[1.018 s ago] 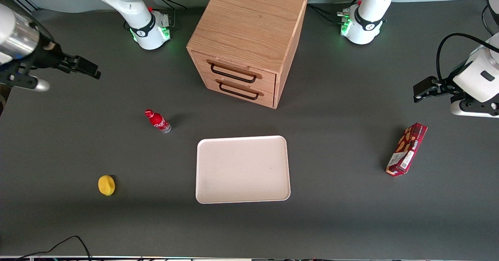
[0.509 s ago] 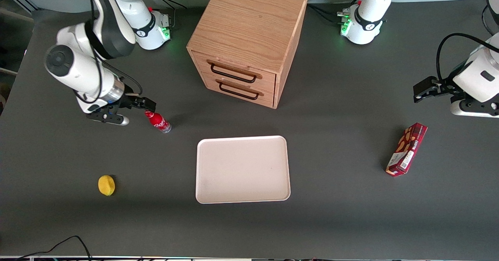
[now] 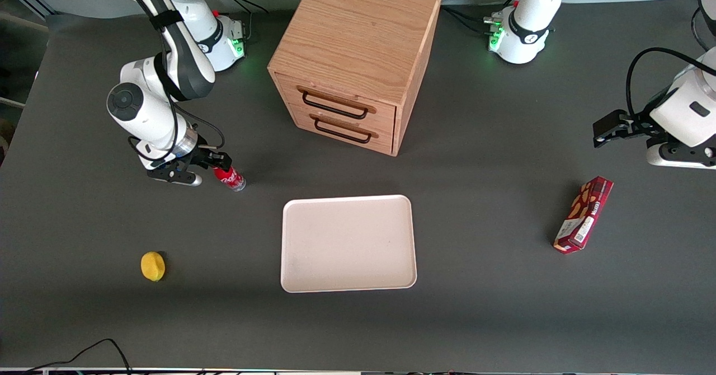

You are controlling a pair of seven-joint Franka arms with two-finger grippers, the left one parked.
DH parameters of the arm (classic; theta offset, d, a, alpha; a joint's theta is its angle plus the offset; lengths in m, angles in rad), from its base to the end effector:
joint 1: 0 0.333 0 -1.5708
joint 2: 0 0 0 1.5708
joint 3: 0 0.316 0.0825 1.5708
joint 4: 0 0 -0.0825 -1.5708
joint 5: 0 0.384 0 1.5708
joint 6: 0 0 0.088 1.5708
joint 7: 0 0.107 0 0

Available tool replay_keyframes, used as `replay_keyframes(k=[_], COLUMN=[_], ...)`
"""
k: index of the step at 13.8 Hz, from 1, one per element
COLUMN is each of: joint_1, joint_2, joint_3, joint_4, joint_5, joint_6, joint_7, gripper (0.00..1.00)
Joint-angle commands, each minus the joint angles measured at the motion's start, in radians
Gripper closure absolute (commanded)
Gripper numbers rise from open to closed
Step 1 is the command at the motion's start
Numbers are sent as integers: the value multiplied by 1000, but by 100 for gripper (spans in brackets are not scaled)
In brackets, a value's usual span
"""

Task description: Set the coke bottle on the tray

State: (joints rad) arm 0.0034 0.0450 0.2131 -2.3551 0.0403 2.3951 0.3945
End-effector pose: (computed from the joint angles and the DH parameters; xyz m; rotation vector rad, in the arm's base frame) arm 0.4924 0.1088 0.3106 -3.0909 0.3224 0.0233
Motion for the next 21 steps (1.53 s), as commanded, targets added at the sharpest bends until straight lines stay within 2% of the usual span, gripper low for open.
replay_keyframes(k=[1,4,6,9,11,13,15,17,18,21], joint_1=[3,3,1,-2,0,4,12,32,65,110], joint_2=[-13,-25,-69,-59,-4,108,298,471,542,691], joint_3=[5,8,6,2,3,11,86,155,172,216], joint_4=[-4,5,83,386,596,857,1160,1368,1419,1429], joint_5=[-25,-26,-57,-60,-51,-45,-49,-60,-63,-193], joint_6=[12,-23,-170,-550,-712,-888,-1034,-1048,-1019,-787], joint_7=[35,26,18,-5,-2,32,184,376,471,668], gripper=[100,100,100,100,100,100,100,100,100,100])
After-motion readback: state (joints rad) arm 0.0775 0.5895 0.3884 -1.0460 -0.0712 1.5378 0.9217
